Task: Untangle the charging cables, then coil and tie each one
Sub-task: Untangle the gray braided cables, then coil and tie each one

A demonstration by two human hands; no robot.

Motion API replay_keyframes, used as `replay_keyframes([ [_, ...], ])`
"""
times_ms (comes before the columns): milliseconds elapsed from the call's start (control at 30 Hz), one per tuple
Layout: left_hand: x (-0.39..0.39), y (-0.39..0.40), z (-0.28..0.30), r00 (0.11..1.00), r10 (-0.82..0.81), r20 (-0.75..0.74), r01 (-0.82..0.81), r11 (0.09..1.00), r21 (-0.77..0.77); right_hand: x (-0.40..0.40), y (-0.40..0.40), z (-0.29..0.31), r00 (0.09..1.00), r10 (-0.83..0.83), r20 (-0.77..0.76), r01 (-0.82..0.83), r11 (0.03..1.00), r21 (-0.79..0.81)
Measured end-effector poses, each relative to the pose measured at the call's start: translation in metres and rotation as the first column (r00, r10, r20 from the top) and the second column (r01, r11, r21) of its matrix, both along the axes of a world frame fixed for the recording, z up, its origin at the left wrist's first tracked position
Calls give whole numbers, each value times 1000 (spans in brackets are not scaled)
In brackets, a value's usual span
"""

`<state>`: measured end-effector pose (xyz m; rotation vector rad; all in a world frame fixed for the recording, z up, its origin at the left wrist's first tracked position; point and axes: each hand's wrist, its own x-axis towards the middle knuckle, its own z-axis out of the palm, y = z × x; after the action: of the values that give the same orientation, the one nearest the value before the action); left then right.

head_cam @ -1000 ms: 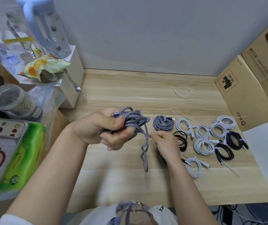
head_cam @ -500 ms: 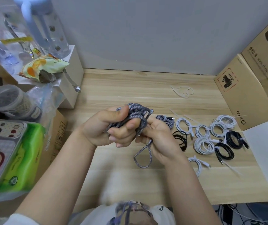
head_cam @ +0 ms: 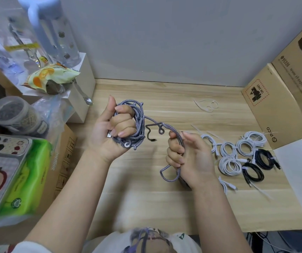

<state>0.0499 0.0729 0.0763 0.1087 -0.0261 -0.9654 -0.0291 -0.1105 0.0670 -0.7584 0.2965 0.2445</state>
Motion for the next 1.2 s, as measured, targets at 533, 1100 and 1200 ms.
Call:
replay_keyframes([
  [533, -6, 1, 9, 958, -250, 140, 234, 965, 122, 2, -1, 1, 996, -18, 83, 78, 582, -809],
  [1100, -17, -3, 28, 828, -505, 244, 493, 863, 116, 6, -6, 6, 933, 37, 358, 333, 291, -897],
  [1200, -23, -15, 27, 760, -579, 294, 562, 814, 149, 9, -1, 19, 917, 323, 236, 210, 113, -971],
])
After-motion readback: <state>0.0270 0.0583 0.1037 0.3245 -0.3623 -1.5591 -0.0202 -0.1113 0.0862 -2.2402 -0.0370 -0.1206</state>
